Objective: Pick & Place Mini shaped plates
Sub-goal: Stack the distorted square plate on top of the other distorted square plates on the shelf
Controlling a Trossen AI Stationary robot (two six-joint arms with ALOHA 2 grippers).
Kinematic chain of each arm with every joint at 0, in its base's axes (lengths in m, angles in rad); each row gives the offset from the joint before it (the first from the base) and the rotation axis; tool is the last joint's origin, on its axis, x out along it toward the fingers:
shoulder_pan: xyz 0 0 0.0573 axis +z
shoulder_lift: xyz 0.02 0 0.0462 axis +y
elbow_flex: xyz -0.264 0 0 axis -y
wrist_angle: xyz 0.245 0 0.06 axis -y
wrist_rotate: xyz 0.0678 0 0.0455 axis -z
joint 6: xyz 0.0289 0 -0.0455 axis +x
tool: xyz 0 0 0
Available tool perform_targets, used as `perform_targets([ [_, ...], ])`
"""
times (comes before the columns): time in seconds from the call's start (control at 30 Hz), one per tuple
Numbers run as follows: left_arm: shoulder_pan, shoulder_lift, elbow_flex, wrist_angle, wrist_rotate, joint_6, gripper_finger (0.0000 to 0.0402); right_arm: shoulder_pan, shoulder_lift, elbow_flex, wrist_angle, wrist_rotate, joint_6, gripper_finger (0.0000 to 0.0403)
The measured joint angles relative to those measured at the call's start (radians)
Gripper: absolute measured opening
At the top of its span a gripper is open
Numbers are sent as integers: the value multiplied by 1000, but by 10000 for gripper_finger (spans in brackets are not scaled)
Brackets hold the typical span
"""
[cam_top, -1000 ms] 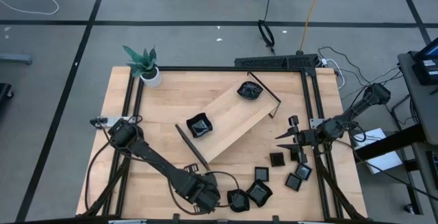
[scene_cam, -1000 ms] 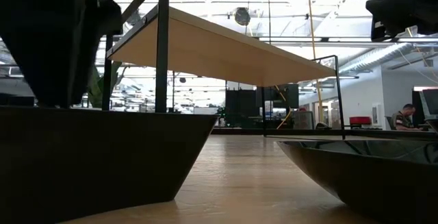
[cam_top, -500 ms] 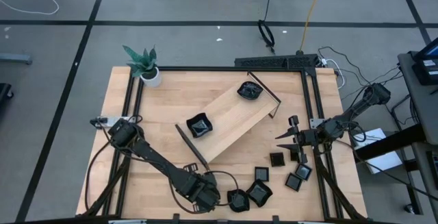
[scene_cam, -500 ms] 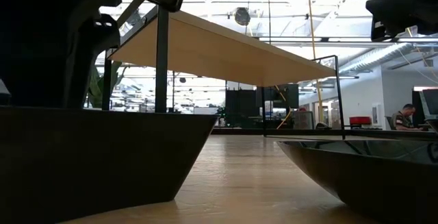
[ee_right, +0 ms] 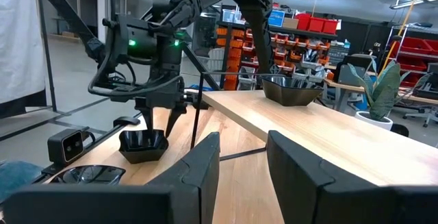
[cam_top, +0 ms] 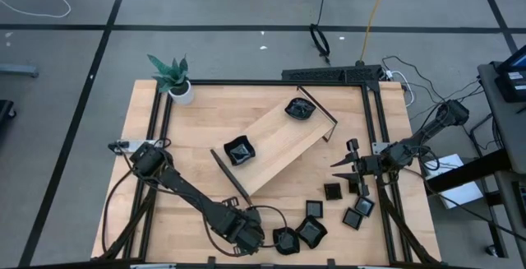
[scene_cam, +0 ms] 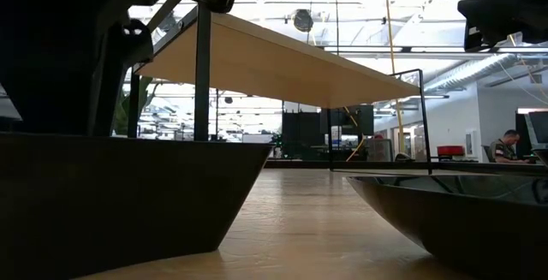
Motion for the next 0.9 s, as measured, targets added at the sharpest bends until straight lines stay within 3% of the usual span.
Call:
perform_targets([
  [0.2, 2, 0, -40, 67, 10, 22, 138, 0, 0, 0, 0, 0, 0, 112],
  [0.9, 6, 0, -41, 75, -2, 35, 138, 0, 0, 0, 0, 0, -3, 112],
])
